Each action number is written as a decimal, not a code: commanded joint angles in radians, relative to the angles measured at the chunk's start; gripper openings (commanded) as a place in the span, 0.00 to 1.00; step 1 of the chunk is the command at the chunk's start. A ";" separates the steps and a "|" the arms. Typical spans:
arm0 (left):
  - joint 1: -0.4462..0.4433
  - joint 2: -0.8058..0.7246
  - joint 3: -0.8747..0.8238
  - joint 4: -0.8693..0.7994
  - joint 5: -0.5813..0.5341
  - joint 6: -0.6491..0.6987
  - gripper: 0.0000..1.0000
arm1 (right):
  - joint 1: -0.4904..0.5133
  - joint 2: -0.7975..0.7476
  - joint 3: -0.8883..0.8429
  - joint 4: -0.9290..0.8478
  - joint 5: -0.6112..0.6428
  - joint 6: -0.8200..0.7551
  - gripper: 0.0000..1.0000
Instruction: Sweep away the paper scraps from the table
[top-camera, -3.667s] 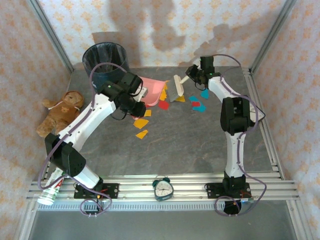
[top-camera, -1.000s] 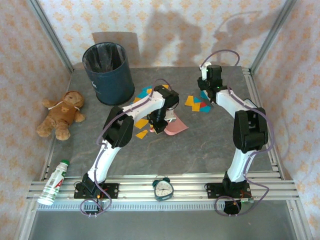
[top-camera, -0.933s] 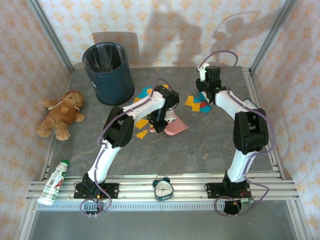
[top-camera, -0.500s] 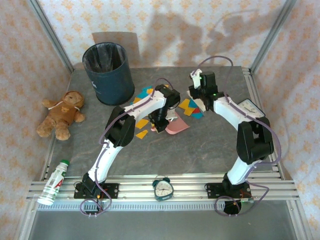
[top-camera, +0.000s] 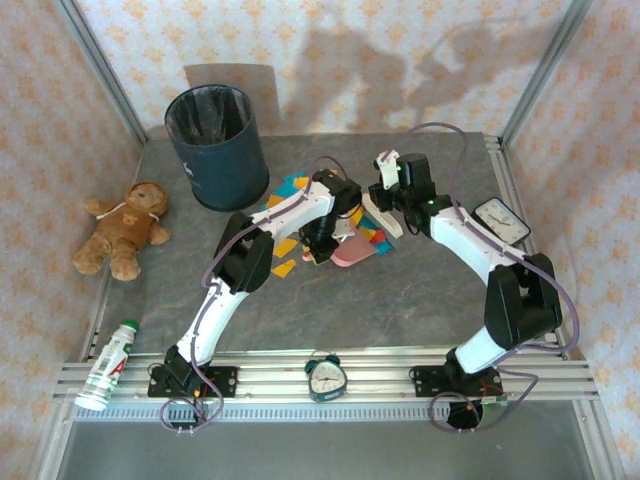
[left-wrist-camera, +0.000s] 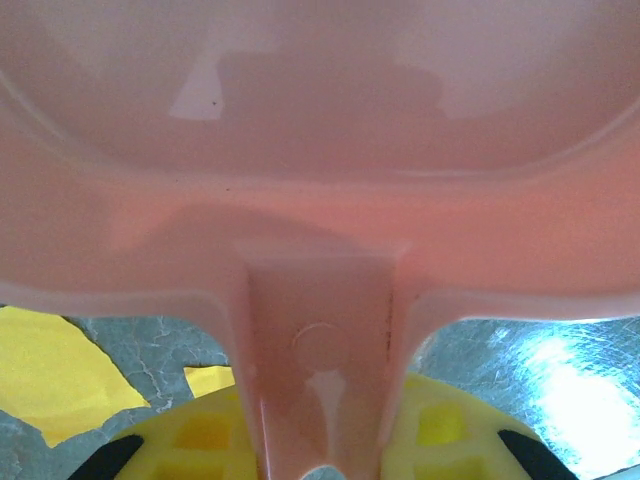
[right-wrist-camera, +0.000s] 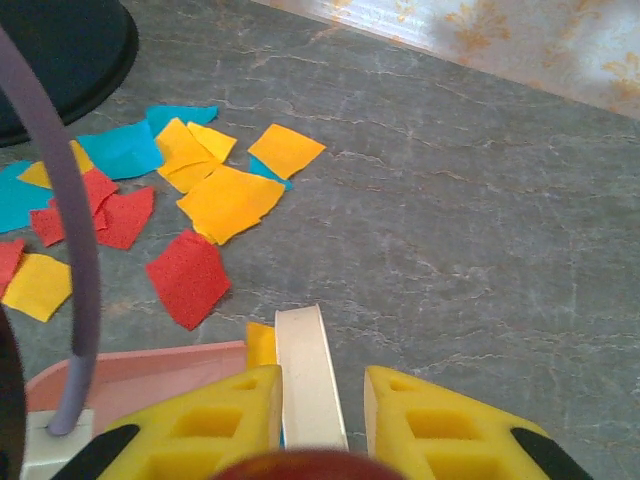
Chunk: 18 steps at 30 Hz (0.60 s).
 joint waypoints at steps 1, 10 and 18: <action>-0.005 0.005 0.023 -0.056 -0.015 0.012 0.00 | 0.007 -0.054 -0.006 0.007 -0.037 0.057 0.00; -0.006 -0.075 -0.047 -0.051 -0.019 0.021 0.00 | 0.008 -0.110 -0.005 0.015 0.177 0.112 0.00; -0.008 -0.165 -0.082 -0.039 -0.039 0.017 0.00 | 0.008 -0.092 0.001 -0.013 0.362 0.132 0.00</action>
